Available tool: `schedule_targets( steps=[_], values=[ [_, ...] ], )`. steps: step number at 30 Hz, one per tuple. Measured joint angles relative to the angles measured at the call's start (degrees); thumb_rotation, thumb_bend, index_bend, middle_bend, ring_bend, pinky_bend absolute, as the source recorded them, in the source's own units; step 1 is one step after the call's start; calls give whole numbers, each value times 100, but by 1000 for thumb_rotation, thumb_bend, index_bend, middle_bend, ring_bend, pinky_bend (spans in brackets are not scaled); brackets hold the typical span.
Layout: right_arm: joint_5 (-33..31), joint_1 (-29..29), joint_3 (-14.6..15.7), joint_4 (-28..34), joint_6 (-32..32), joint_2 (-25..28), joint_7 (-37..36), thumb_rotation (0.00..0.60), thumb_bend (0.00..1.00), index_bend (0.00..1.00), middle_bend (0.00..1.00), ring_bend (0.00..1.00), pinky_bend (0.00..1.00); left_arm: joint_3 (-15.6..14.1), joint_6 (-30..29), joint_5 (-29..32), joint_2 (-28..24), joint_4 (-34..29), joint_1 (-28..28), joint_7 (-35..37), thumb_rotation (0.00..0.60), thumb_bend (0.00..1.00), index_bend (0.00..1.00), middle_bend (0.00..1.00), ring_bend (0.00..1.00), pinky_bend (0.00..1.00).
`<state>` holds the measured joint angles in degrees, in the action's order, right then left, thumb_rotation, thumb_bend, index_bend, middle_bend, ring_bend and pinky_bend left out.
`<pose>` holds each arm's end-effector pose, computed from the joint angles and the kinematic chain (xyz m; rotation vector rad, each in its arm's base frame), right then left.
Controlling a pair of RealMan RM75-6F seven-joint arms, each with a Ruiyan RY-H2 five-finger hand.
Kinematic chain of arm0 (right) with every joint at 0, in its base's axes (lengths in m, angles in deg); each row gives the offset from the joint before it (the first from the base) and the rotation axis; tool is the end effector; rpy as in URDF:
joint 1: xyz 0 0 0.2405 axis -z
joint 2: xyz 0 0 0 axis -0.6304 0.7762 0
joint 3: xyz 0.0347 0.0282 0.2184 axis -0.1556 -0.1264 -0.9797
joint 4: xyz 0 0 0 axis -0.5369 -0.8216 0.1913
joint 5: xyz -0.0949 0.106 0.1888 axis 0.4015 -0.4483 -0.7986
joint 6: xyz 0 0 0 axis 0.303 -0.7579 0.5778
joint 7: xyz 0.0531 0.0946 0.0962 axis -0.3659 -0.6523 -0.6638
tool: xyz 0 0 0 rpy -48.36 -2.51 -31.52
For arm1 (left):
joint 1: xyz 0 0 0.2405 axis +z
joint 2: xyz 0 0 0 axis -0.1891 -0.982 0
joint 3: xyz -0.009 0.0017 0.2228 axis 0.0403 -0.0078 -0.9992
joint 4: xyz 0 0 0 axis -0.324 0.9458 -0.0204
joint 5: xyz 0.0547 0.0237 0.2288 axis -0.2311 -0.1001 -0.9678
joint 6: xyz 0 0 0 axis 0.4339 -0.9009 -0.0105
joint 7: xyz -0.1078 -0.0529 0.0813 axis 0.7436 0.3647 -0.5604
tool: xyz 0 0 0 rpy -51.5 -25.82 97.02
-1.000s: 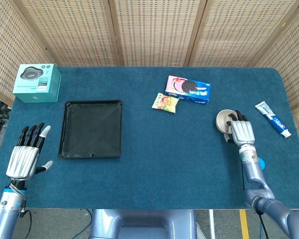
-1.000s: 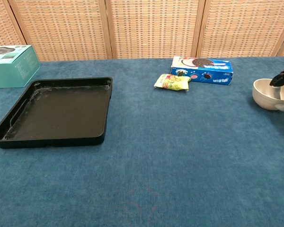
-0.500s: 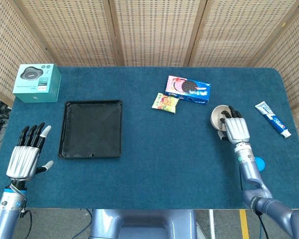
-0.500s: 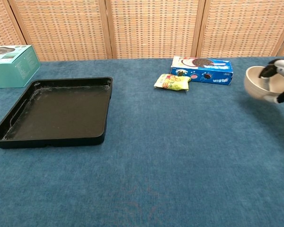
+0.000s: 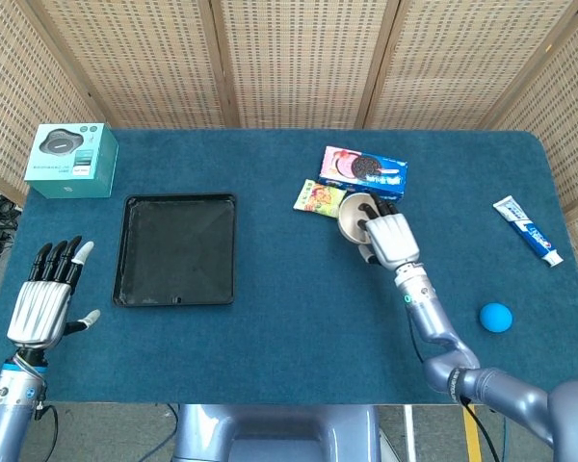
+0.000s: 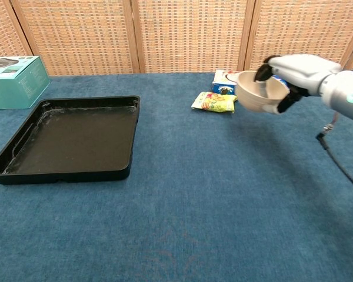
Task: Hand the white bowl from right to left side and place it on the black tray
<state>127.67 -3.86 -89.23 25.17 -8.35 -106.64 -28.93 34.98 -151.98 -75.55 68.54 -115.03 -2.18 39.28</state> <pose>-0.1450 -0.3905 -0.0197 1.7196 -0.7467 0.9657 -0.2278 0.2221 0.0766 -1.4976 -0.7687 -0.8858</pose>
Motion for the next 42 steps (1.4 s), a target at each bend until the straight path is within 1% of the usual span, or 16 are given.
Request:
schedule_targets(
  steps=[8,15,21,29,32,34,36,39,42],
  values=[
    [-126,-308,-62,135,160,-293,265,600,541,660,313,65,208,28,77,70,-25,69,-32,169,600,123,0,0,0,0],
    [-140,-520,21,120,296,-648,285,600,540,662,314,66,208,87,149,253,-87,87,-44,254,600,122,0,0,0,0],
    [-169,-644,67,64,343,-896,298,600,540,661,314,66,208,95,85,238,-125,52,-24,291,600,122,0,0,0,0],
    [-166,-704,138,83,301,-1060,338,600,530,653,307,66,208,79,66,213,-142,29,-19,301,600,123,0,0,0,0],
    [-170,-716,172,54,316,-1086,336,600,459,594,255,64,205,81,63,215,-150,29,-18,318,600,122,0,0,0,0],
    [-143,-722,203,40,324,-1084,316,600,369,491,174,45,184,81,65,216,-152,34,-20,324,600,122,0,0,0,0],
    [-136,-727,224,32,341,-1070,317,600,318,403,106,17,160,79,69,219,-151,37,-23,323,600,122,0,0,0,0],
    [-154,-728,218,50,328,-1036,385,600,276,291,31,0,132,74,76,214,-148,36,-28,320,600,122,0,0,0,0],
    [-180,-719,206,111,272,-967,522,600,248,205,0,0,116,69,79,209,-146,34,-32,310,600,122,0,0,0,0]
  ],
)
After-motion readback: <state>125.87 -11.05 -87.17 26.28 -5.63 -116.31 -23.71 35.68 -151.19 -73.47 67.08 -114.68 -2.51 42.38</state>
